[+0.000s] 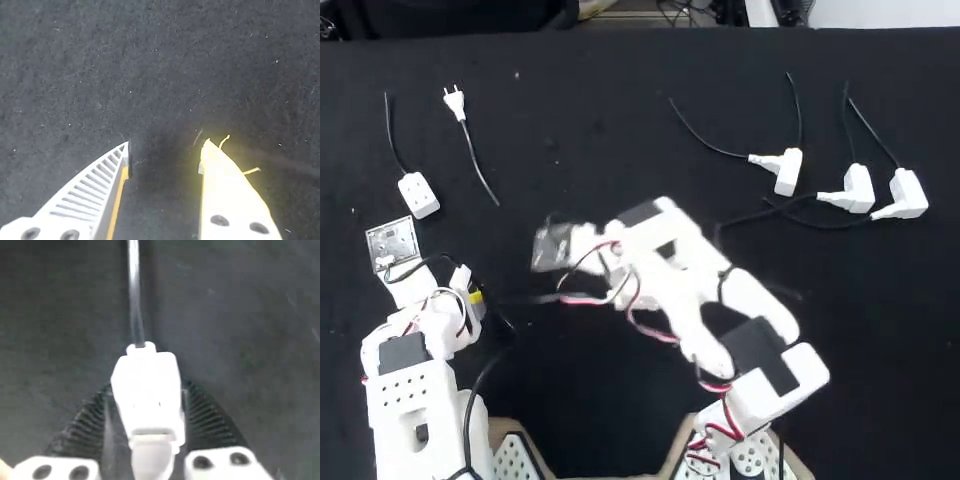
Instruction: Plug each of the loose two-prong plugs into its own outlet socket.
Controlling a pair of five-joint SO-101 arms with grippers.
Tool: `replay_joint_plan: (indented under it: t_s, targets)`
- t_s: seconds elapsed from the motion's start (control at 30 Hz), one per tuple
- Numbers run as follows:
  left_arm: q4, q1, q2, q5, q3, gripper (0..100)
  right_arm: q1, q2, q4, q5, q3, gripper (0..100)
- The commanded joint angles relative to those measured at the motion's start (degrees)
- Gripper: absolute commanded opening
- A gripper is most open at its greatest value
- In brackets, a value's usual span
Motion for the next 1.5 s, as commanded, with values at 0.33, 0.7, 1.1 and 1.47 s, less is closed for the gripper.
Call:
replay_joint_plan:
  t_s: [0.33,0.7,1.1,1.47]
  targets:
    - [-0.88,0.57,-0.70,0.44,-3.21,23,27.60,-4.62,-1.41,-37.71,-21.32,1.1]
    - [-0.88,1.36,-0.70,0.26,-2.77,23,31.30,22.46,2.64,-40.35,-44.53,2.9]
    - [-0.97,1.45,-0.70,0.26,-2.68,23,28.57,29.32,27.87,-43.16,-77.14,20.0]
    - [-2.02,-0.48,-0.09,-5.63,-10.95,24,20.31,15.25,36.57,-46.24,-79.52,19.8]
